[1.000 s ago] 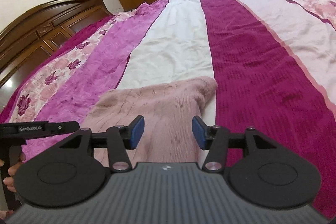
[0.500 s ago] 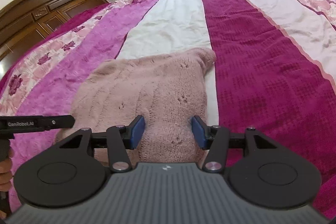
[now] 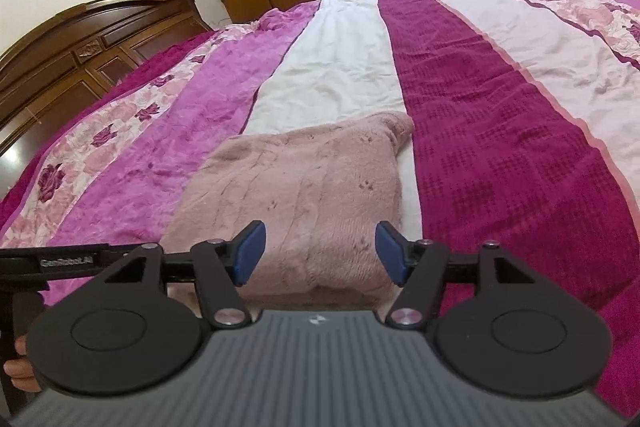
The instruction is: Fold small clothes
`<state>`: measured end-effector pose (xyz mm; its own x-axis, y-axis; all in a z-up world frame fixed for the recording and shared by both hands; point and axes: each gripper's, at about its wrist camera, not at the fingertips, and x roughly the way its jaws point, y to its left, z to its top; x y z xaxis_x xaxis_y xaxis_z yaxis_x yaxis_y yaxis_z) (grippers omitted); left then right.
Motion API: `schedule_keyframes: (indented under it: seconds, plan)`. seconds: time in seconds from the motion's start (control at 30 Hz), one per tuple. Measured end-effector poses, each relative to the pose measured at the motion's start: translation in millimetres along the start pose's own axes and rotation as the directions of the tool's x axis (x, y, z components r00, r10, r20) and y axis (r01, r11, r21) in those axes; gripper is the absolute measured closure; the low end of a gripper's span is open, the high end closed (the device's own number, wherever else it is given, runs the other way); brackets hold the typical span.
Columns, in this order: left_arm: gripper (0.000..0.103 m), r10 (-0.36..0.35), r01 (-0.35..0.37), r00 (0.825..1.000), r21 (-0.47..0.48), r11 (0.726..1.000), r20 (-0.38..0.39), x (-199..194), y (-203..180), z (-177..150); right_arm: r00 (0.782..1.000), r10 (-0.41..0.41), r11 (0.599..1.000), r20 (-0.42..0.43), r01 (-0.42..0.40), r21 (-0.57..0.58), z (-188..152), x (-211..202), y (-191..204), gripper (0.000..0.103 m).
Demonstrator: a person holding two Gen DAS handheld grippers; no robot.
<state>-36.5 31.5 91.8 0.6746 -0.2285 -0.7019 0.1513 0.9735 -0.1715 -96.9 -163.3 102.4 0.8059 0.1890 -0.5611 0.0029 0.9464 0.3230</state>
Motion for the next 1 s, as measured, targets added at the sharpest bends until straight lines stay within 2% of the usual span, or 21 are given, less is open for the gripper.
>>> schedule_keyframes:
  seconds: [0.13,0.6,1.0]
  plan:
    - [0.045,0.022,-0.022,0.999,0.023,0.999,-0.024,-1.5,-9.3,-13.4,0.999,-0.039,0.999,-0.011,0.039,-0.016,-13.1,-8.1,3.6,0.024]
    - [0.044,0.119,-0.109,0.988,0.097,0.989,-0.102,23.2,-33.7,-46.9,0.990,-0.092,0.995,-0.107,0.088,-0.039,-45.5,9.3,2.1,0.024]
    - [0.044,0.140,-0.128,0.981,0.100,0.987,-0.133,30.8,-39.7,-51.8,0.984,-0.103,0.995,-0.144,0.101,-0.019,-49.4,19.7,-1.1,0.024]
